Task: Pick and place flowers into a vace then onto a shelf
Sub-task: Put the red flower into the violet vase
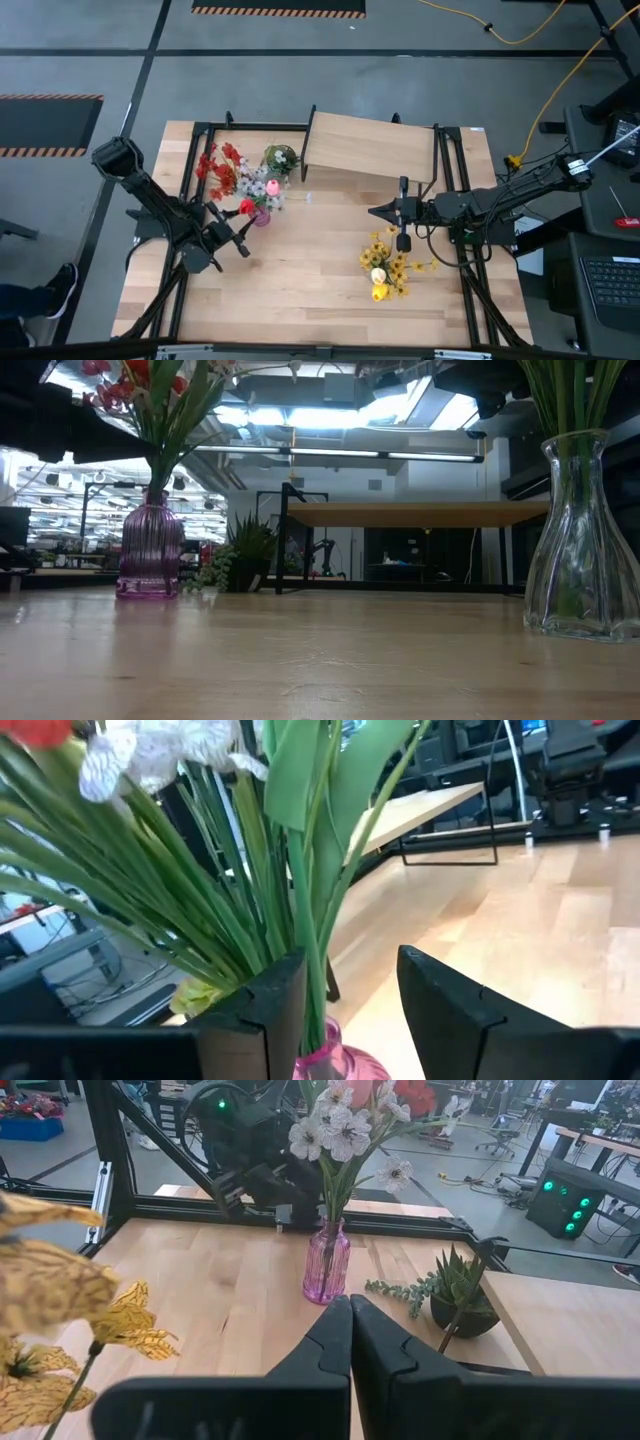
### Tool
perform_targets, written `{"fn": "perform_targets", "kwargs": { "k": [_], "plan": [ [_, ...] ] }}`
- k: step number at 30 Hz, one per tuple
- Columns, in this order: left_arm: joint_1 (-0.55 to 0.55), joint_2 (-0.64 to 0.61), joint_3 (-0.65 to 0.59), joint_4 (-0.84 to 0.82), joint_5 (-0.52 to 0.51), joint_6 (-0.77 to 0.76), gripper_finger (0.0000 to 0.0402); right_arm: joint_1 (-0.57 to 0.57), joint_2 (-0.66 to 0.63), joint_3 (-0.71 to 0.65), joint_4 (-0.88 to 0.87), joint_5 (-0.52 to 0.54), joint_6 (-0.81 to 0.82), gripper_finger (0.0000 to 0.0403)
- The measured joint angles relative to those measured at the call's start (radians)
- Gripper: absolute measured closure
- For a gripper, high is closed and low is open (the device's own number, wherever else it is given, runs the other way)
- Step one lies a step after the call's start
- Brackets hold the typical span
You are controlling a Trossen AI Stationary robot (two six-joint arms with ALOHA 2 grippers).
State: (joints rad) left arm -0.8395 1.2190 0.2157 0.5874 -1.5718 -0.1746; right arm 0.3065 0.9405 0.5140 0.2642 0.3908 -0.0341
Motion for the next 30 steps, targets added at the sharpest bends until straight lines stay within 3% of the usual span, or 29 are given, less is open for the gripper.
{"fn": "perform_targets", "kwargs": {
  "k": [9,16,30],
  "plan": [
    [0.051,0.000,0.000,0.209,0.000,0.235,0.0249,0.000,0.000,0.000,0.000,0.000,0.000,0.0402],
    [0.099,0.000,0.000,0.233,0.000,0.267,0.0251,0.000,0.000,0.000,0.000,0.000,0.000,0.0402],
    [0.102,0.000,0.000,0.384,0.000,0.414,0.0297,0.000,0.000,0.000,-0.006,0.000,0.000,0.0402]
  ]
}}
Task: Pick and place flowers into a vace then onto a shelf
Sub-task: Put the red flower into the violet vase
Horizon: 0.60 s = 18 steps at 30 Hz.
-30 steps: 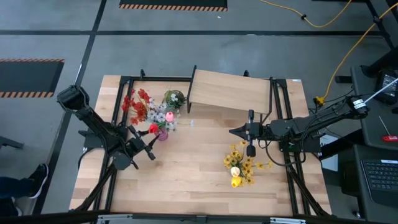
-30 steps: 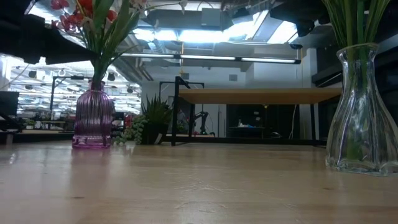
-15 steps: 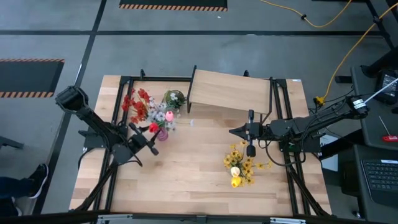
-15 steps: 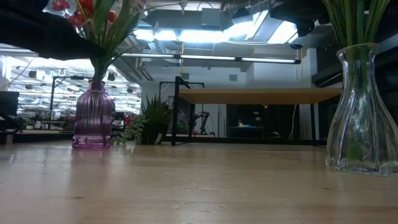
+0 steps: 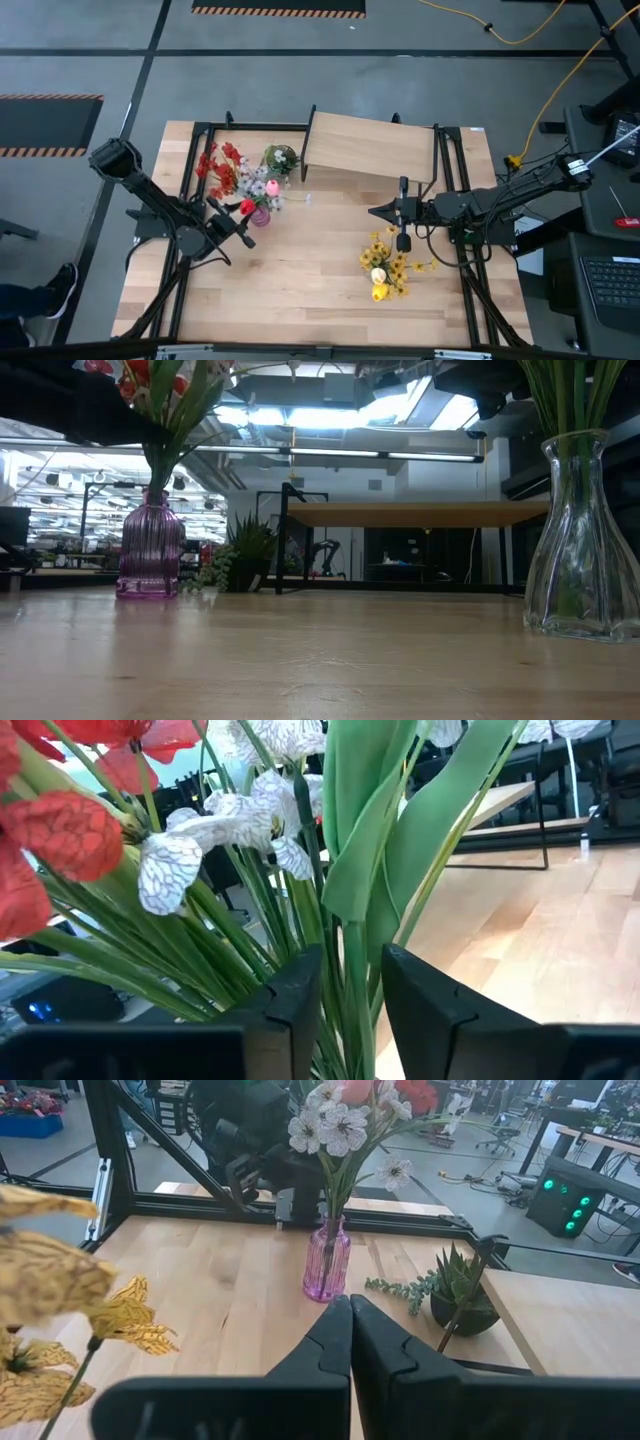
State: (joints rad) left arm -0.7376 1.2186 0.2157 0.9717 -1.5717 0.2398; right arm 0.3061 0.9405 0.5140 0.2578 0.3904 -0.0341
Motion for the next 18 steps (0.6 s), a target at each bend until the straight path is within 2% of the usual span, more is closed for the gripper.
{"fn": "perform_targets", "kwargs": {
  "k": [13,18],
  "plan": [
    [0.000,0.000,0.000,-0.002,0.003,0.008,0.0392,0.000,0.000,0.000,-0.002,0.000,0.000,0.0402],
    [0.000,0.000,0.000,-0.003,0.001,-0.031,0.0395,0.000,0.000,0.000,-0.002,0.000,0.000,0.0402]
  ]
}}
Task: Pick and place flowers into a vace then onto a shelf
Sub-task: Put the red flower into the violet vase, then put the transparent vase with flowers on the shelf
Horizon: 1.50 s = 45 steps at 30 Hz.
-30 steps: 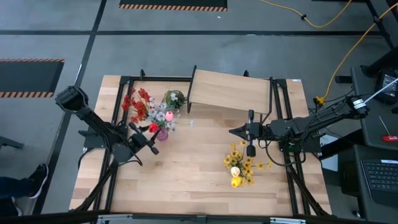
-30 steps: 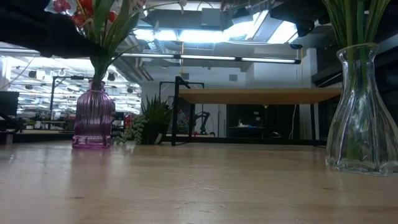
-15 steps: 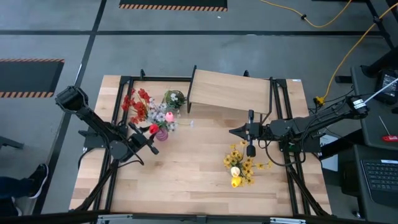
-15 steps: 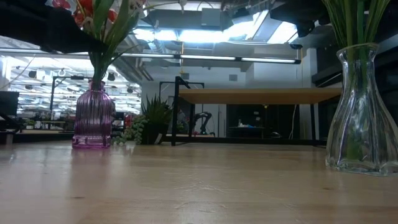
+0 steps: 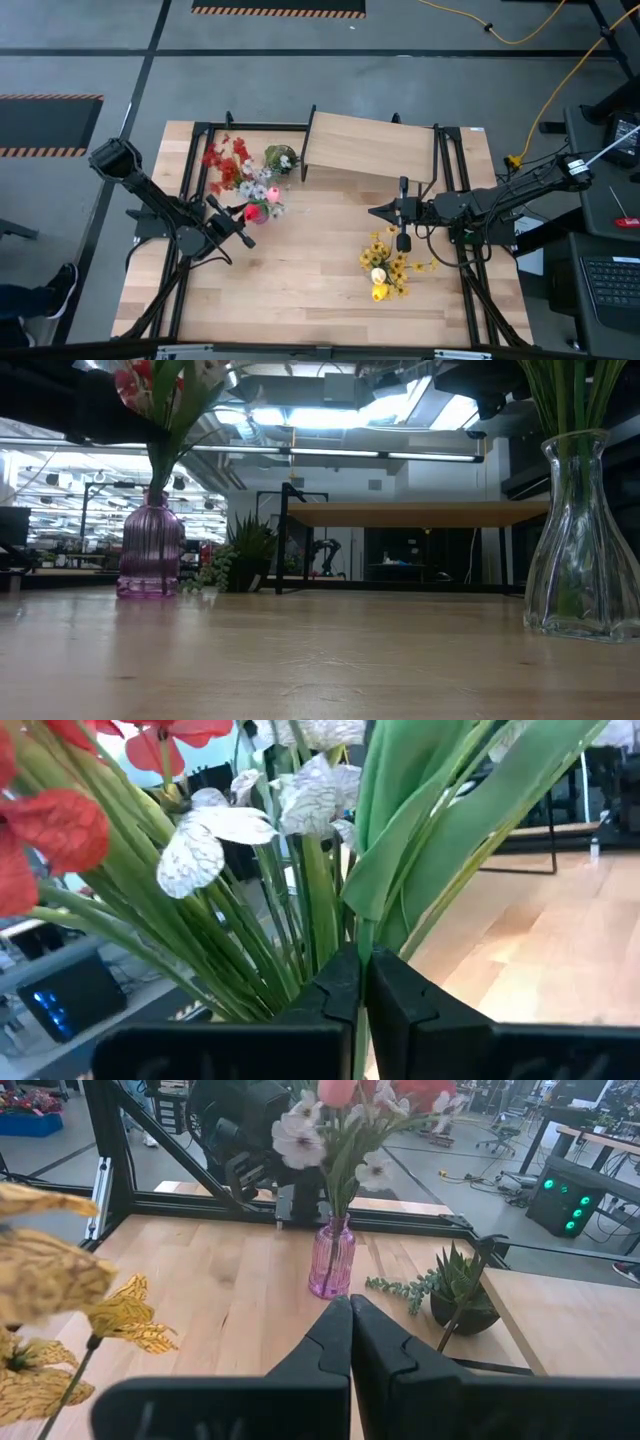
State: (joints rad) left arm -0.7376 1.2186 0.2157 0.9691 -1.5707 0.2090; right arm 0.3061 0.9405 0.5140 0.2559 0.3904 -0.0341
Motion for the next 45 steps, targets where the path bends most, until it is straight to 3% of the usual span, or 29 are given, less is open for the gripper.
{"fn": "perform_targets", "kwargs": {
  "k": [8,17,26,34,40,45],
  "plan": [
    [0.005,0.000,0.000,-0.012,-0.001,-0.079,0.0397,0.000,0.000,0.000,-0.007,-0.001,0.000,0.0402],
    [0.015,0.000,-0.094,-0.036,-0.001,-0.326,0.0398,0.000,0.000,0.000,-0.007,-0.002,0.000,0.0402],
    [0.011,0.000,-0.095,-0.030,0.077,-0.251,0.0396,0.001,0.000,0.000,-0.007,-0.002,-0.003,0.0402],
    [0.011,0.000,-0.095,-0.030,0.080,-0.243,0.0393,0.001,0.000,0.000,-0.007,-0.002,0.001,0.0402],
    [-0.008,0.000,-0.095,-0.003,0.125,-0.128,0.0347,0.001,0.000,0.000,-0.008,-0.002,0.006,0.0402],
    [-0.036,0.001,-0.080,0.002,0.085,-0.056,0.0301,0.001,0.000,0.000,-0.007,-0.002,0.008,0.0402]
  ]
}}
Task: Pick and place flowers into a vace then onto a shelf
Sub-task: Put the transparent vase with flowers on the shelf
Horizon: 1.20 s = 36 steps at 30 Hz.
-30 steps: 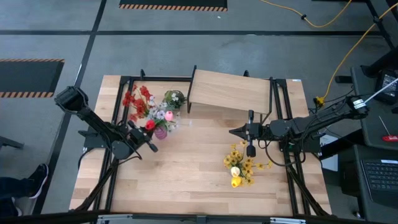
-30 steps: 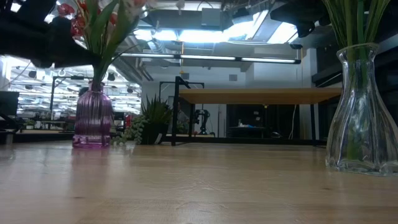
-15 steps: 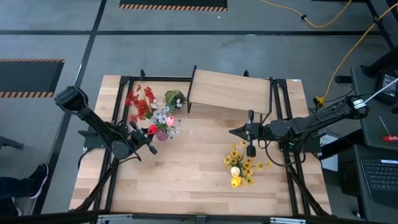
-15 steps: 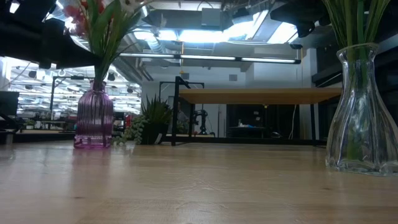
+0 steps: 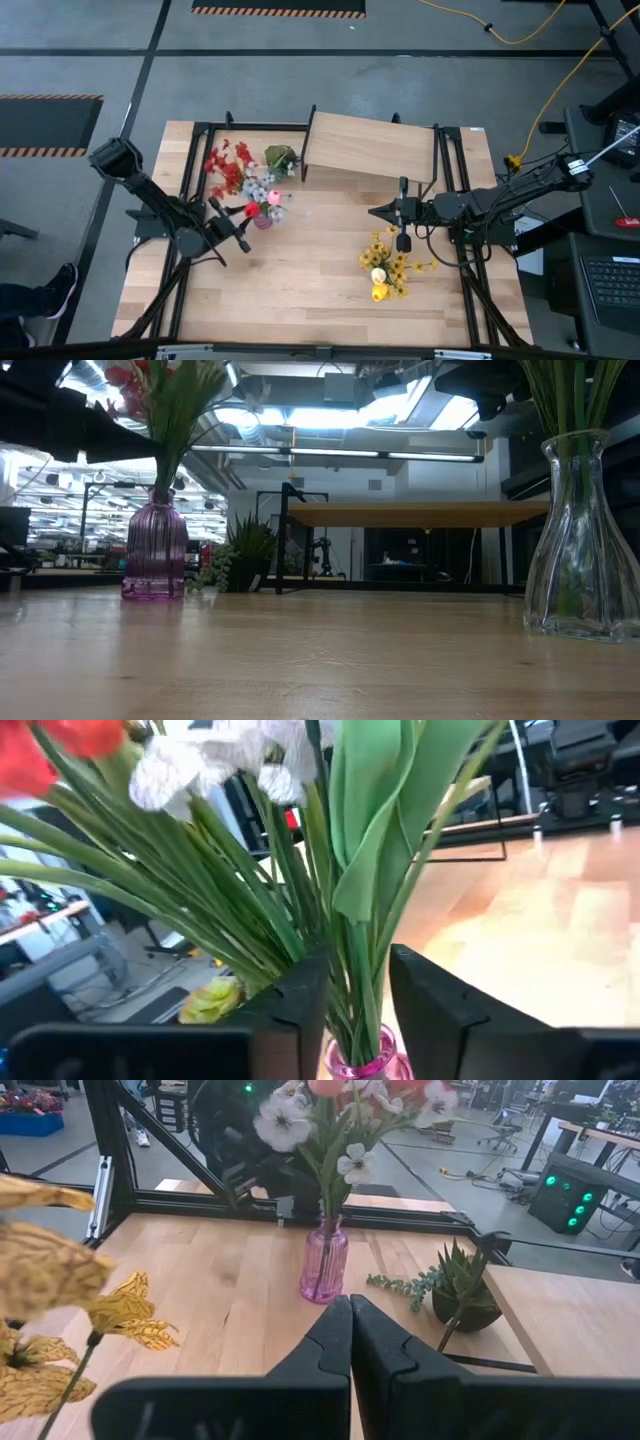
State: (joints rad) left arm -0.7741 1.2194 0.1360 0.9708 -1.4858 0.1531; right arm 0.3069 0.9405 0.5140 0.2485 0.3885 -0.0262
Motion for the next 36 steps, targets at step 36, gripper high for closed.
{"fn": "perform_targets", "kwargs": {
  "k": [36],
  "plan": [
    [-0.173,0.000,0.056,-0.048,0.320,-0.236,0.0312,0.000,-0.003,0.000,0.039,0.000,0.022,0.0402]
  ]
}}
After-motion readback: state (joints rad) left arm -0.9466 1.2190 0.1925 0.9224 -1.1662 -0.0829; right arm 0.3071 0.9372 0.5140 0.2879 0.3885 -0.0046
